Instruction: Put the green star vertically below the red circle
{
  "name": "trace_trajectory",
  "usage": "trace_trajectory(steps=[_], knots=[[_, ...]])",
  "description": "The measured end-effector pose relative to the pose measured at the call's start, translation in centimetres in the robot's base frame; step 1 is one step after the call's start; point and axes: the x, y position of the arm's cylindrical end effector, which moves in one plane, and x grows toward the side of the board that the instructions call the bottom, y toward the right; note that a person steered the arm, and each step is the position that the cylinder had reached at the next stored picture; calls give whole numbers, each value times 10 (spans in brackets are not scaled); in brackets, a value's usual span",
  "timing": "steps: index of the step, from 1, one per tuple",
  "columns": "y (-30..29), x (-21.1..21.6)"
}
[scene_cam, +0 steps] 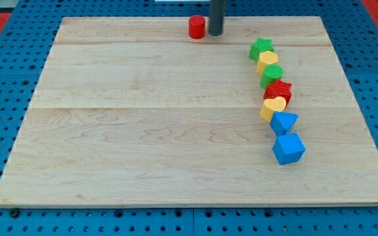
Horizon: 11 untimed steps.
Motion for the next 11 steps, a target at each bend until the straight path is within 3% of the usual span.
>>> trace_trajectory(steps=[1,2,3,4,6,7,8,9,10,11], knots=[[31,0],[134,0],[194,38],[164,78],[8,32],[21,39],[123,41],[197,72],[139,114],[62,97]])
